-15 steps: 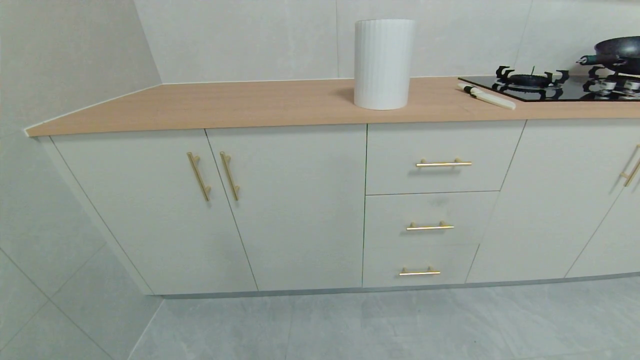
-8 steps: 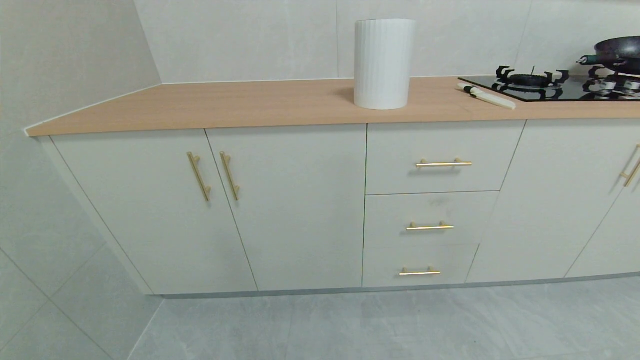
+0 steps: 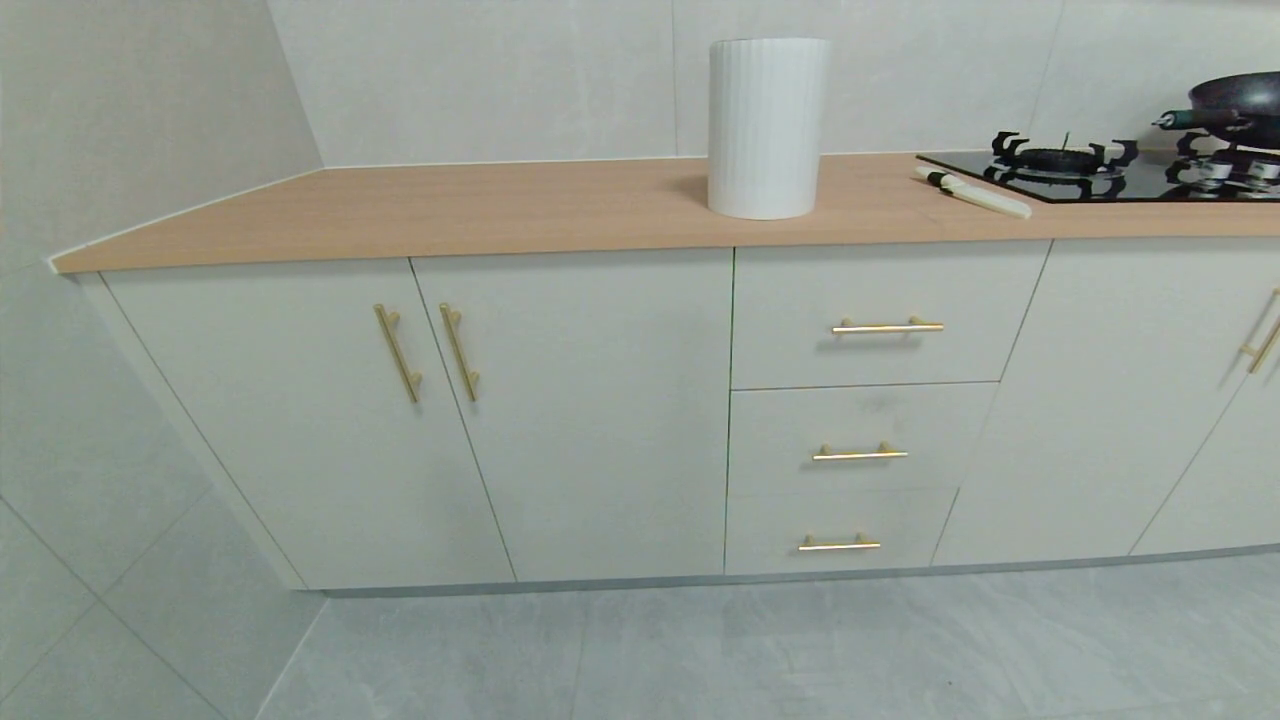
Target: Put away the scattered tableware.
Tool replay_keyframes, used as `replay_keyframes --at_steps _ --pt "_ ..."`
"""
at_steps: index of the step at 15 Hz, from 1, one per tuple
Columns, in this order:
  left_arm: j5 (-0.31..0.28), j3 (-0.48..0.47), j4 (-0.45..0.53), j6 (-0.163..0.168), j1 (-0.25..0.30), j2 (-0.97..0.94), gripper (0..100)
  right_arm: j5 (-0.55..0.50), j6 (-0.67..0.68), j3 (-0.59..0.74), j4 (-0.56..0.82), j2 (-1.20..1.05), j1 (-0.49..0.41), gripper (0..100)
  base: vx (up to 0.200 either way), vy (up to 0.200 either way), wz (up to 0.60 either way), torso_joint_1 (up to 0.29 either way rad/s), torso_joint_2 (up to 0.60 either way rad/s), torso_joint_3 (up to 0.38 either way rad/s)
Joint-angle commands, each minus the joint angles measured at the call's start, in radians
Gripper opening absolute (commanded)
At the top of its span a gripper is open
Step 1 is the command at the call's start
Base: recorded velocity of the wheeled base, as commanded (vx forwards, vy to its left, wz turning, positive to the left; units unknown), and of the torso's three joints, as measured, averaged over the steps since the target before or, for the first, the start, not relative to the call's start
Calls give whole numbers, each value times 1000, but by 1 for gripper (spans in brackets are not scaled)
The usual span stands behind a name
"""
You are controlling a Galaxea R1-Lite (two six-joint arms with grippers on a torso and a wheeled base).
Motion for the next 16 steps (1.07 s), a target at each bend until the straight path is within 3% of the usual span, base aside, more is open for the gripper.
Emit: replay_keyframes --at_steps 1,3,16 --pt "0 0 0 1 0 0 100 0 0 0 3 3 1 100 0 0 0 0 0 0" --pt "0 0 0 0 0 0 100 0 0 0 3 3 1 100 0 0 0 0 0 0" --pt "0 0 0 -3 0 0 100 2 2 0 3 3 1 100 200 0 0 4 2 2"
